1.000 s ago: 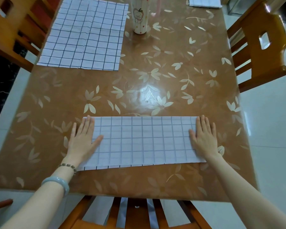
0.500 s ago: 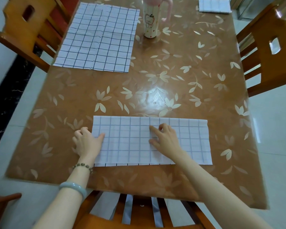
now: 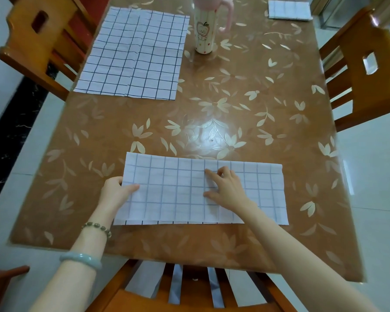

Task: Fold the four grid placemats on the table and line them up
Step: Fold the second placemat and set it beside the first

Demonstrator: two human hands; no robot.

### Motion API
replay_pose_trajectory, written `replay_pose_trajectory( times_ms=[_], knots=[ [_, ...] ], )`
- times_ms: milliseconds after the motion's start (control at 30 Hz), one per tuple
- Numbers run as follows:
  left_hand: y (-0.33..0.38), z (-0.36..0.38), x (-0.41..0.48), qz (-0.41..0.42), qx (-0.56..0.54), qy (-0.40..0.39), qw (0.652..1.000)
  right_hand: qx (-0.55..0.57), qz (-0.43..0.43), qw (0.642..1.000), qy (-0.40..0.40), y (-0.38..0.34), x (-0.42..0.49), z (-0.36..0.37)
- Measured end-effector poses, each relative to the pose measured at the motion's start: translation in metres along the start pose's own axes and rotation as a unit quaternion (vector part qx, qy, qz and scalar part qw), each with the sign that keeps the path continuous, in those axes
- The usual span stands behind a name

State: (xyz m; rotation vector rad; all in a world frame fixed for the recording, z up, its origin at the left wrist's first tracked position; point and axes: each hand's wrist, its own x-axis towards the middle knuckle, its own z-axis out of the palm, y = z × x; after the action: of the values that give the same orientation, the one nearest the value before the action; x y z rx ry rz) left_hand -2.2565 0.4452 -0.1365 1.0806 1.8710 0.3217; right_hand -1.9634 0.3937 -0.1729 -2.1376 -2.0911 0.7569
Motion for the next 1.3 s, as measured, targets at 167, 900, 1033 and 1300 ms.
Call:
replay_pose_trajectory(
  times_ms=[167,900,1033,1300],
  knots=[
    [0.020,-0.025,0.008,0.063,0.059,-0.038,0.996,0.018,0.018,0.999,-0.040,-0.016,-0.002,0.002],
    [0.125,0.031,-0.129,0.253,0.091,-0.187,0.945,-0.013,0.087,0.990,-0.110,-0.034,0.004,-0.006],
    [0.138,0.068,-0.140,0.258,0.083,-0.184,0.945,0.137,0.123,0.977,-0.106,-0.036,-0.008,-0.026],
    [0.139,0.153,-0.146,0.279,0.143,-0.172,0.934,0.681,0.237,0.683,0.111,0.044,-0.056,-0.067]
  ],
)
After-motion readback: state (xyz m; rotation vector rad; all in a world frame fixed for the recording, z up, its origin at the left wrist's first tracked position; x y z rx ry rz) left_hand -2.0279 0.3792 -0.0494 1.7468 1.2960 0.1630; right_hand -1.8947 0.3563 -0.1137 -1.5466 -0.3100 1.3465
